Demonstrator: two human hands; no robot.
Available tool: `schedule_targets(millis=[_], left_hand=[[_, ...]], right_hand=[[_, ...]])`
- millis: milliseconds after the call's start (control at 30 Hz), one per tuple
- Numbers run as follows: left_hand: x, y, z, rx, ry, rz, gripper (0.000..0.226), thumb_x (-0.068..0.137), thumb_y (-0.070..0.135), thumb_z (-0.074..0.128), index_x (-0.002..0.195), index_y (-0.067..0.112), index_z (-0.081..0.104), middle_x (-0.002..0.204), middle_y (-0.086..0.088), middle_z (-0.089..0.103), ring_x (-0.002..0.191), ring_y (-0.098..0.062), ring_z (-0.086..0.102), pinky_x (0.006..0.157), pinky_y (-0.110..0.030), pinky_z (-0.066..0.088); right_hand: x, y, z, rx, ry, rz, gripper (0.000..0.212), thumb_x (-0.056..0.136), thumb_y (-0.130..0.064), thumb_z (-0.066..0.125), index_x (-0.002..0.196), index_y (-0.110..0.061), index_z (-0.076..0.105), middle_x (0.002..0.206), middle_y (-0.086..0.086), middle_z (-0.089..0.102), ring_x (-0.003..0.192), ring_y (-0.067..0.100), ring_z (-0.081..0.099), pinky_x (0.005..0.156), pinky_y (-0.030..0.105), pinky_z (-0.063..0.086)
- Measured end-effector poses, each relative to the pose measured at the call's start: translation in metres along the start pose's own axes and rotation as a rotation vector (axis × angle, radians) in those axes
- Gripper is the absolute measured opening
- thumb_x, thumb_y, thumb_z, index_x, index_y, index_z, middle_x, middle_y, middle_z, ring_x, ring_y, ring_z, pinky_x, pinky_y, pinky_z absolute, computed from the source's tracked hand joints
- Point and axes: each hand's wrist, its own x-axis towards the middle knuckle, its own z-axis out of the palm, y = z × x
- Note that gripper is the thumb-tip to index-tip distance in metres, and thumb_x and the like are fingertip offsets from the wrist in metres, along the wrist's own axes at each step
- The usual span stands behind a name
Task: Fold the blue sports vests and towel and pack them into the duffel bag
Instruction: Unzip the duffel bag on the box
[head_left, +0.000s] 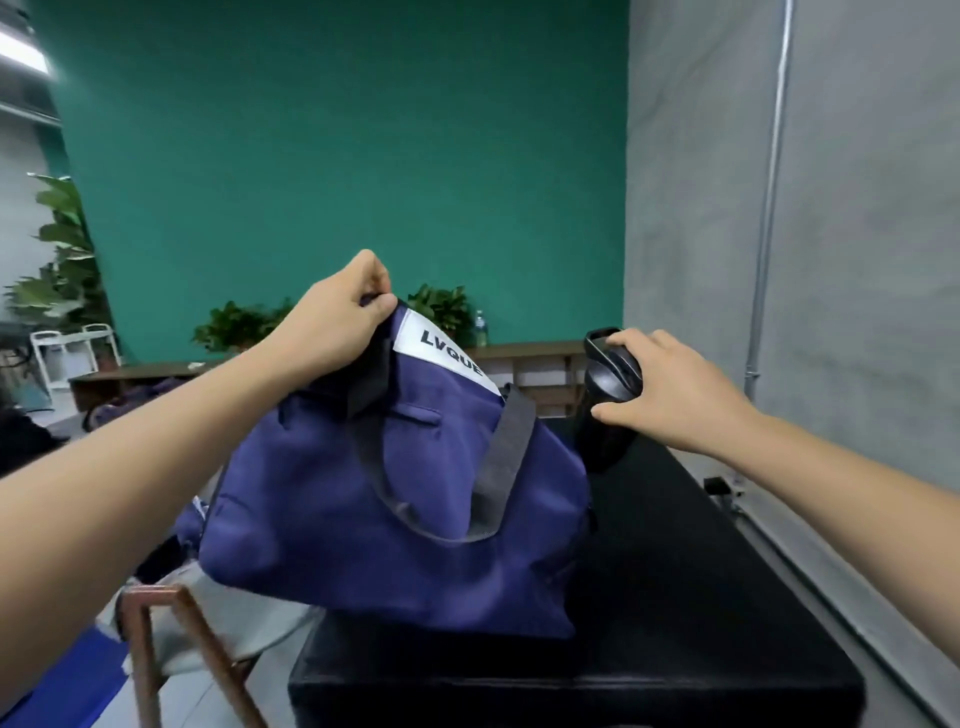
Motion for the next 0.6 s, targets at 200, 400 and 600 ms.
schedule_targets(millis=[200,400,600], left_hand=[[0.042,0.062,0.103,-0.128,-0.099,0.120,0.008,0.107,0.022,0.058,0.104,0.018,0.051,0.090,0.007,0.061,0.084,-0.020,0.053,0.074,-0.032,0.032],[0.076,0.109,0.188,-0.268,-0.163,0.222,0.010,0.107,0.022,0.058,0.100,0.022,0.050,0.084,0.010,0.058,0.073,0.001,0.049,0.071,-0.017,0.038],[0.089,0.136,0.242,-0.430,-0.227,0.376,0.011,0.108,0.016,0.055,0.101,0.020,0.048,0.083,0.021,0.053,0.077,-0.002,0.045,0.078,-0.021,0.039]], right_hand=[[-0.008,0.093,-0.033,-0.082,0.001,0.157,0.082,0.072,-0.065,0.078,0.143,-0.041,0.045,0.115,-0.001,0.053,0.108,0.030,0.063,0.089,0.042,0.054],[-0.016,0.164,-0.054,-0.156,0.007,0.285,0.083,0.073,-0.062,0.080,0.145,-0.038,0.046,0.122,-0.001,0.055,0.113,0.030,0.062,0.088,0.041,0.052],[-0.024,0.208,-0.065,-0.175,0.026,0.369,0.081,0.071,-0.062,0.081,0.142,-0.039,0.048,0.117,-0.001,0.055,0.109,0.029,0.061,0.092,0.044,0.055]])
